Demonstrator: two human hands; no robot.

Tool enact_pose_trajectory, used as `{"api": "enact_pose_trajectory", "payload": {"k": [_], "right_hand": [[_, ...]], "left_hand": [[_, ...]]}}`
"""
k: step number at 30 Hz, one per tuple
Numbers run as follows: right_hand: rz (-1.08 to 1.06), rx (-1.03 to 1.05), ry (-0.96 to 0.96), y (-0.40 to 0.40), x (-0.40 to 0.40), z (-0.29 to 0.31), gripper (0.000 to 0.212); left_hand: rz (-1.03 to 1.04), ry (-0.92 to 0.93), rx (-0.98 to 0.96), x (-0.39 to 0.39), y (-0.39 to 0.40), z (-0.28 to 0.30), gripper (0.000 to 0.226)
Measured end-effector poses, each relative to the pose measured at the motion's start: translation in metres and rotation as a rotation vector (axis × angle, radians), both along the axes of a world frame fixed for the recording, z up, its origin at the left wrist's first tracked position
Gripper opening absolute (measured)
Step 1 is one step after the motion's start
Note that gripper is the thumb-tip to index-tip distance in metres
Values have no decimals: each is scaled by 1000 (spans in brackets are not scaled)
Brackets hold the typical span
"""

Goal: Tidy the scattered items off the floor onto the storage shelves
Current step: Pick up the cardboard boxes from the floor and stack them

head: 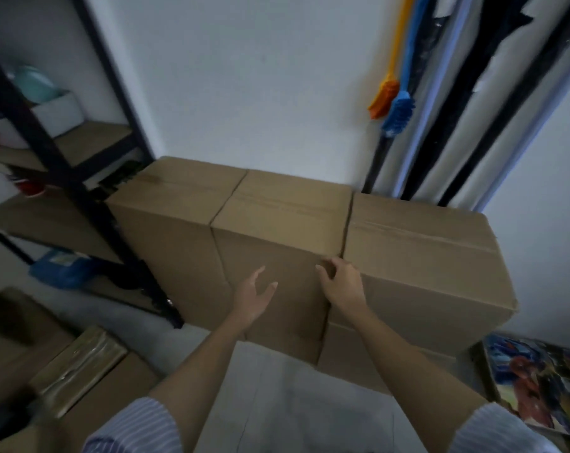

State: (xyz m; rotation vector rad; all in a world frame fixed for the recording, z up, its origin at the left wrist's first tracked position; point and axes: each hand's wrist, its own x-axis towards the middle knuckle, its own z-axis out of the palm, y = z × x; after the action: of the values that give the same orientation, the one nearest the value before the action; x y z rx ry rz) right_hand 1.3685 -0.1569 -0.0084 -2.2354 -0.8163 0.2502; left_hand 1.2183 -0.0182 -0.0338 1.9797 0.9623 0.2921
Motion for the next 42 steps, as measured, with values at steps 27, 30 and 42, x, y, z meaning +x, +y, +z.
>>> {"api": "enact_pose_trajectory", "payload": {"k": [27,30,42], "right_hand": [[814,-151,396,288,-546,-11,53],[836,-154,418,322,-567,-9,57],[796,-184,515,526,-610,-36,45]], "left_hand": [[867,65,-28,-601,150,21,42],[892,85,0,-625,183,23,44],[1051,-81,-156,-681,359,-26,55]]}}
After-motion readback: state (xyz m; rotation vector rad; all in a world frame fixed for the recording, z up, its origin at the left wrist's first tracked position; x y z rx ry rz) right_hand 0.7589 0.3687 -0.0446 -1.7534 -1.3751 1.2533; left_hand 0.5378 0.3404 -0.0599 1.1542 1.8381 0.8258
